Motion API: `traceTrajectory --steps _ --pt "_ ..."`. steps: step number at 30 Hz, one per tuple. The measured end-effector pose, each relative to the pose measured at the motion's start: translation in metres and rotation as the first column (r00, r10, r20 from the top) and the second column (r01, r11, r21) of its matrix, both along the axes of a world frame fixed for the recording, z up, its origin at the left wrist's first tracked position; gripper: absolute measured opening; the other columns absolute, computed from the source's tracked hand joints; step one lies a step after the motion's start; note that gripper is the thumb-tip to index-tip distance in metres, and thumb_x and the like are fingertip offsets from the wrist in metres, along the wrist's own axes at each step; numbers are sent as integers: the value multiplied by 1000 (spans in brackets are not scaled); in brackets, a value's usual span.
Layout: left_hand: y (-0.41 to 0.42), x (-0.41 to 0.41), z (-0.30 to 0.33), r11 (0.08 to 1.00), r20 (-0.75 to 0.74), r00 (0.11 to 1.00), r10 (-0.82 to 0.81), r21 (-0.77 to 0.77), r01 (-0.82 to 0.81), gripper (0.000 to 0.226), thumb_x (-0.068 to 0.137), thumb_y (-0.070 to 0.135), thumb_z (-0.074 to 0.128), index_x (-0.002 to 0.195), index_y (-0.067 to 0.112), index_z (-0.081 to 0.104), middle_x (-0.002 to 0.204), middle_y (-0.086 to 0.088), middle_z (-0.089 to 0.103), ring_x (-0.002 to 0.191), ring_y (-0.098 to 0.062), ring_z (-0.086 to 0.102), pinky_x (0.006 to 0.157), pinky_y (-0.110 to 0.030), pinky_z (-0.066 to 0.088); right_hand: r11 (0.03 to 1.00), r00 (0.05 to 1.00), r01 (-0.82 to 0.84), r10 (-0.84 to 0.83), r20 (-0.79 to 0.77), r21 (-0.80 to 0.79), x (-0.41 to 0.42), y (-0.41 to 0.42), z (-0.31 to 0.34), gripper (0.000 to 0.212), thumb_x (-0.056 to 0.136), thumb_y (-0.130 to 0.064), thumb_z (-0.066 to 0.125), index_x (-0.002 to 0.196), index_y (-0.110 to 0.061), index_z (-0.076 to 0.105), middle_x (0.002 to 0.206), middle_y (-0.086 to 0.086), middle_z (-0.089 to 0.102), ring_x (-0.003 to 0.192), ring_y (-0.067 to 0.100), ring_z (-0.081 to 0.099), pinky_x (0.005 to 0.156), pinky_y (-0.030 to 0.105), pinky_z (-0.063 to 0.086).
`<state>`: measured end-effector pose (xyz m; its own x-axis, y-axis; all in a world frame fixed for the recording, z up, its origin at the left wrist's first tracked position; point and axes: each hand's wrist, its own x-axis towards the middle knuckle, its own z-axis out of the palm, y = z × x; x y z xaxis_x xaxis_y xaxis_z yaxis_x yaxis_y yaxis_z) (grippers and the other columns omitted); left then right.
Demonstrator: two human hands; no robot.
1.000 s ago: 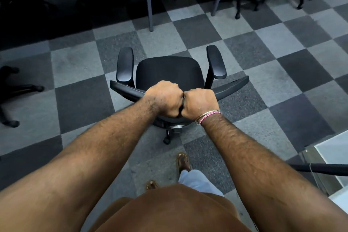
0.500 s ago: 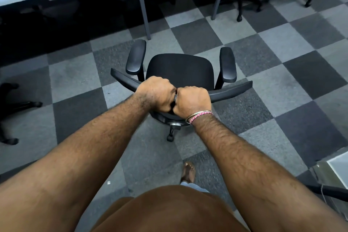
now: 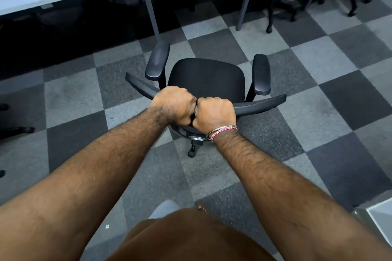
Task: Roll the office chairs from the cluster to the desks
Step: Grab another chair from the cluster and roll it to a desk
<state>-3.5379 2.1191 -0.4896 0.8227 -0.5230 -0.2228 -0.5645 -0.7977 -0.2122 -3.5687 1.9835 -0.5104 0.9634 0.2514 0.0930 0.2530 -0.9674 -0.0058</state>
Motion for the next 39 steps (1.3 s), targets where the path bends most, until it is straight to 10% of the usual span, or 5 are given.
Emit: traceTrajectory --steps 23,39 --pt "-71 354 -2 993 -35 993 -114 -34 113 21 85 43 52 82 26 63 72 7 62 64 -19 61 54 -32 43 995 993 92 -89 73 -37 346 -73 -6 16 58 -34 66 61 -21 58 58 -1 62 50 27 60 51 26 29" --pt "-184 588 -3 964 -37 965 260 -42 -261 20 82 44 56 85 27 66 76 5 65 64 -21 60 61 -35 56 985 983 -165 168 74 -49 620 -187 -8 19 60 -39 72 61 -22 63 57 -1 62 51 25 61 50 25 29"
